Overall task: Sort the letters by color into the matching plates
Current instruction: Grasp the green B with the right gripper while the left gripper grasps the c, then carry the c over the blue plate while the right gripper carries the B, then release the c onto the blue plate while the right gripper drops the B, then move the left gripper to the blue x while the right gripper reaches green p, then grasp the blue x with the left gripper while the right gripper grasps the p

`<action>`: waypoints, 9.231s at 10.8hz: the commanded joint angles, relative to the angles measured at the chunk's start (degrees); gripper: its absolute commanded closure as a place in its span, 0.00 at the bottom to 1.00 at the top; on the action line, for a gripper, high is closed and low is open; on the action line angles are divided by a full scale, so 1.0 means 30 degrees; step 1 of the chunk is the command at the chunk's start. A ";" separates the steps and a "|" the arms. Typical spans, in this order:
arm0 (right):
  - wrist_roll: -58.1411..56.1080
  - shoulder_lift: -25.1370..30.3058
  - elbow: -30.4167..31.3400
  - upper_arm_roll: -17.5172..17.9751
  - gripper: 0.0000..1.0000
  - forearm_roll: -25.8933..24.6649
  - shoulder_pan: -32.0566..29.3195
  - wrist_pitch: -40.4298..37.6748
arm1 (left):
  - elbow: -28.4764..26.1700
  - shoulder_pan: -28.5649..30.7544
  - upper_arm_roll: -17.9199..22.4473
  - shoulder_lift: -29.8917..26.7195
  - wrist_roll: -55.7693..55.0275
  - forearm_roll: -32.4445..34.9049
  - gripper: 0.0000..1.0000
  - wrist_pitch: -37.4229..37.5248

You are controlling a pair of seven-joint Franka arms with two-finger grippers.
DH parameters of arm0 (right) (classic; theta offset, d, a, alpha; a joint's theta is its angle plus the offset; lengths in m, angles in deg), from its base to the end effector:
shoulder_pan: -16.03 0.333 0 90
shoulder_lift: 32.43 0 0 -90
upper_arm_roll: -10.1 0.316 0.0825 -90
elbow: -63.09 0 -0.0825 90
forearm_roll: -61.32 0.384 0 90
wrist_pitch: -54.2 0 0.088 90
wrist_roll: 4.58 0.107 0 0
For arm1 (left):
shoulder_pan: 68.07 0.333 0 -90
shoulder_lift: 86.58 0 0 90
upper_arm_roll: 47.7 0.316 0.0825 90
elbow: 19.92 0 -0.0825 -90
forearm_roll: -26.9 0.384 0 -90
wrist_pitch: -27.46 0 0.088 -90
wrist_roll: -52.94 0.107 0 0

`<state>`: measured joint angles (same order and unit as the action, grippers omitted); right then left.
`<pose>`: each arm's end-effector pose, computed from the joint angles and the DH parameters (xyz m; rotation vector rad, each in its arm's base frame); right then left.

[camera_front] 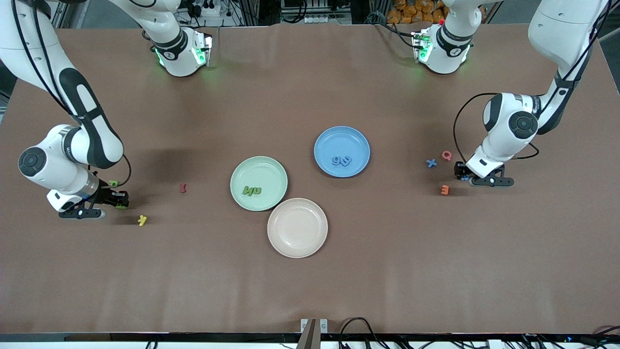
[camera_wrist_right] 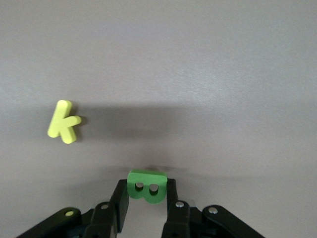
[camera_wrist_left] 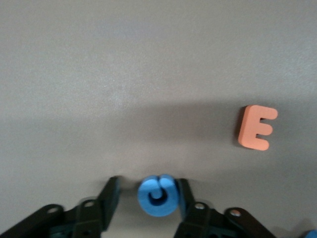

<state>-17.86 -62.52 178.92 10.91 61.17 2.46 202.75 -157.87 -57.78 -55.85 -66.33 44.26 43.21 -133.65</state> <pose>0.5912 -0.1340 0.1904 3.1359 0.0144 0.0722 0.4985 0.0015 0.1744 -3.0910 0.1050 -0.0969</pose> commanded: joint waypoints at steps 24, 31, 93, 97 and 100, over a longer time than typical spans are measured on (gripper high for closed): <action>0.9577 0.1622 -0.1166 0.1254 0.79 0.0135 0.7422 -0.4723 | 0.0747 -0.0762 -0.5249 -0.0598 -0.5331 -0.3295 1.00 0.0237; 1.1044 0.1476 -0.1253 0.1284 0.79 0.0135 0.9795 -0.4694 | 0.1450 -0.5591 -0.5428 -0.0306 -1.2127 -0.3237 1.00 0.0325; -0.7176 0.2735 0.2522 -0.2584 0.00 0.0223 0.0894 -0.0655 | -0.2357 -0.3841 -0.0974 -0.1331 -0.8504 0.1949 0.07 -0.1228; -0.7176 0.2735 0.3842 -0.2554 0.00 0.0281 0.0541 0.0812 | -0.2387 -0.3812 -0.0974 -0.1331 -0.8591 0.1919 0.22 -0.1228; -0.7176 0.2502 0.4604 -0.2496 0.00 0.0282 0.0191 0.2099 | -0.2358 -0.3754 -0.0974 -0.1360 -0.8650 0.1861 0.29 -0.1228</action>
<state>-38.40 -56.62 189.59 2.24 62.07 5.09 206.41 -164.13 -69.27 -58.65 -69.53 20.06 48.09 -136.60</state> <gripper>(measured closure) 0.000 0.247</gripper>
